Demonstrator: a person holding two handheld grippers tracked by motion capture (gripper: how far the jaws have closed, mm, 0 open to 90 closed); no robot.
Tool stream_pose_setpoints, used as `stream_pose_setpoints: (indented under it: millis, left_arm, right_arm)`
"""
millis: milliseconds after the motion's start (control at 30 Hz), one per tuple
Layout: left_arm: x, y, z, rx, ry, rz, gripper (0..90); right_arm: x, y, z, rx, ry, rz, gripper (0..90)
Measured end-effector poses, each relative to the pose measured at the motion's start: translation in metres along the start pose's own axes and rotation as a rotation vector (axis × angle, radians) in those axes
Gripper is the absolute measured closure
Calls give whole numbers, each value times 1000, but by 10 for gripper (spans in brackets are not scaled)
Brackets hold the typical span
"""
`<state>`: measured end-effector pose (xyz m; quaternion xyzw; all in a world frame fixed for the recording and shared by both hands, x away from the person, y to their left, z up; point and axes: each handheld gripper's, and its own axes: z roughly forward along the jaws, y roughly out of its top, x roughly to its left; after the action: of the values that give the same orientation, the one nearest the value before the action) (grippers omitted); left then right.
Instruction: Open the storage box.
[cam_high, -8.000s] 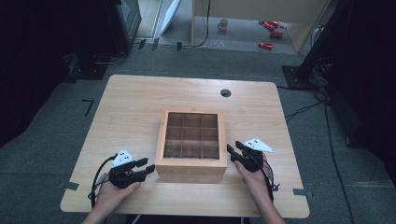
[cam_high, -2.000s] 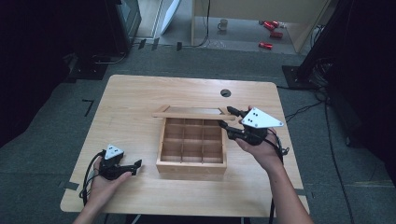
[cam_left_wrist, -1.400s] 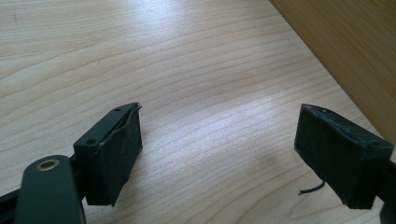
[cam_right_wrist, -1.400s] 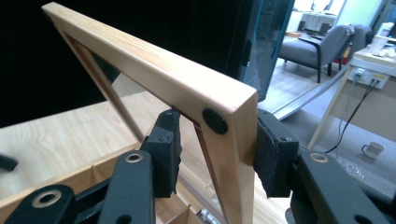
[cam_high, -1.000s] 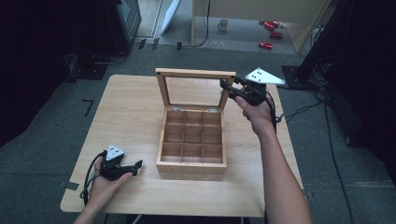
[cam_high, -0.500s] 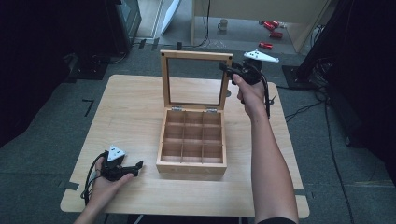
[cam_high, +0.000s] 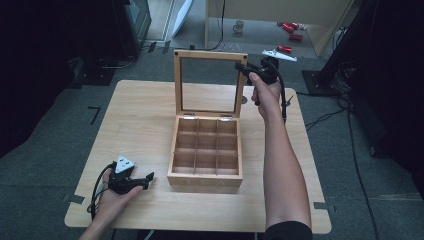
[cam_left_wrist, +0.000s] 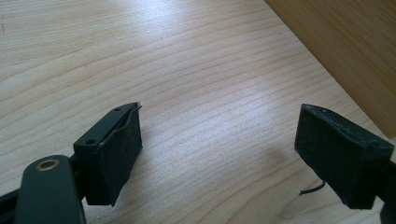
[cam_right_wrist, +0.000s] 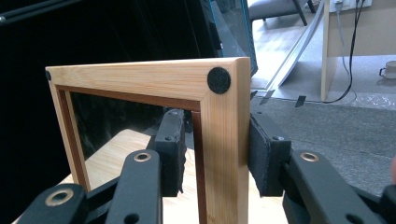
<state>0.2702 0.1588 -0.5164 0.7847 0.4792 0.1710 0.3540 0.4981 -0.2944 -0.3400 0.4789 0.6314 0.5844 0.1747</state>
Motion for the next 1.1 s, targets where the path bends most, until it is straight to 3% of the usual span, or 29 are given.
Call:
stream_pose_setpoints:
  millis: [167, 233, 333, 367, 400, 500, 567, 667, 833, 900, 1100]
  left_arm:
    - [-3, -1, 0, 3, 17, 23, 151]
    - [-5, -1, 0, 8, 29, 36, 151]
    - [-6, -2, 1, 8, 34, 39, 151]
    - [-6, -2, 1, 10, 40, 42, 150]
    - [-6, -2, 1, 10, 40, 42, 150]
    - [-8, -1, 1, 23, 71, 49, 130]
    - [-8, -1, 2, 28, 73, 47, 125]
    - [-8, -1, 2, 32, 72, 47, 98]
    - [-8, -1, 3, 33, 73, 47, 85]
    - [-7, -1, 3, 34, 74, 49, 80]
    - [-7, 0, 3, 35, 78, 47, 70]
  right_arm:
    - [7, -1, -6, -7, -28, -15, 588]
    - [11, -1, -11, -14, -70, -21, 497]
    - [14, -4, -18, -21, -67, -8, 423]
    - [16, -7, -26, -18, -78, 2, 338]
    - [16, -7, -26, -18, -78, 2, 338]
    - [24, -12, -45, 39, -95, -12, 123]
    - [25, -13, -49, 44, -100, -19, 108]
    - [32, -21, -68, 61, -98, -32, 13]
    - [36, -40, -99, 66, -108, -57, 0]
    - [35, -44, -103, 71, -114, -62, 0]
    - [25, -74, -132, 98, -162, -61, 0]
